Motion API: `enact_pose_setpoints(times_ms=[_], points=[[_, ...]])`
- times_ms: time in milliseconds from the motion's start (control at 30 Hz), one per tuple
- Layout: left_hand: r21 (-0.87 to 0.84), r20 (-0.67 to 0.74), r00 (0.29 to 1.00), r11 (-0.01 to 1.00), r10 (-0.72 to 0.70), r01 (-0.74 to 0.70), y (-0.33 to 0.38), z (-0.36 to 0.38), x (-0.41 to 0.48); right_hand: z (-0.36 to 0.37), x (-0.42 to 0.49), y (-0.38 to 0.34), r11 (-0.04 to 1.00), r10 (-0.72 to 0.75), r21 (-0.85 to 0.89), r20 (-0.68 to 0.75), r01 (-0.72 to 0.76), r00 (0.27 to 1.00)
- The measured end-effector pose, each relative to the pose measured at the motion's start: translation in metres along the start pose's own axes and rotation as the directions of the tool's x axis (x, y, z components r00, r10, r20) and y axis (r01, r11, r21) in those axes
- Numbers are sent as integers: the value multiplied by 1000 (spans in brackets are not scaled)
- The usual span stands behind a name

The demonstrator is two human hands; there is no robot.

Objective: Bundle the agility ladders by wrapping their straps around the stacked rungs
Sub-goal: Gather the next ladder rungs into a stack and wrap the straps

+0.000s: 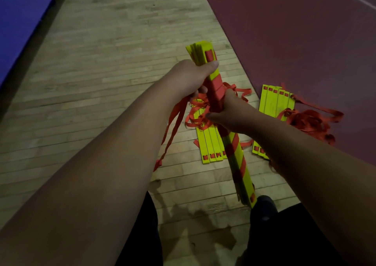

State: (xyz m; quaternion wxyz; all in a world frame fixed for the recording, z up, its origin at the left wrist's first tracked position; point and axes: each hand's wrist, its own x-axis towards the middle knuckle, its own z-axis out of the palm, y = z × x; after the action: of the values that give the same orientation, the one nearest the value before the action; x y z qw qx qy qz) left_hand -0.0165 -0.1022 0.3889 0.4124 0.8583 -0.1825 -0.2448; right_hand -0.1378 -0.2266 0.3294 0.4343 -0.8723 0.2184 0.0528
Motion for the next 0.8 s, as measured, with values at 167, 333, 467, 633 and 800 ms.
enact_pose_setpoints(times_ms=[167, 333, 467, 633, 800], points=[[-182, 93, 994, 982, 63, -45, -1, -19, 1, -20, -7, -9, 962, -55, 269, 24, 46, 998], [-388, 222, 962, 919, 157, -61, 5, -28, -7, -34, -17, -16, 738, -131, 664, 318, -122, 939], [-289, 186, 966, 950, 178, -119, 7, -27, -9, -37, -21, -15, 722, -169, 673, 395, -159, 903], [-104, 157, 971, 981, 179, -164, 5, -26, -8, -28, -13, -11, 817, -57, 574, 183, -60, 982], [72, 184, 972, 984, 149, -165, -2, -29, -7, -27, -7, -5, 876, -31, 481, 124, -32, 992]])
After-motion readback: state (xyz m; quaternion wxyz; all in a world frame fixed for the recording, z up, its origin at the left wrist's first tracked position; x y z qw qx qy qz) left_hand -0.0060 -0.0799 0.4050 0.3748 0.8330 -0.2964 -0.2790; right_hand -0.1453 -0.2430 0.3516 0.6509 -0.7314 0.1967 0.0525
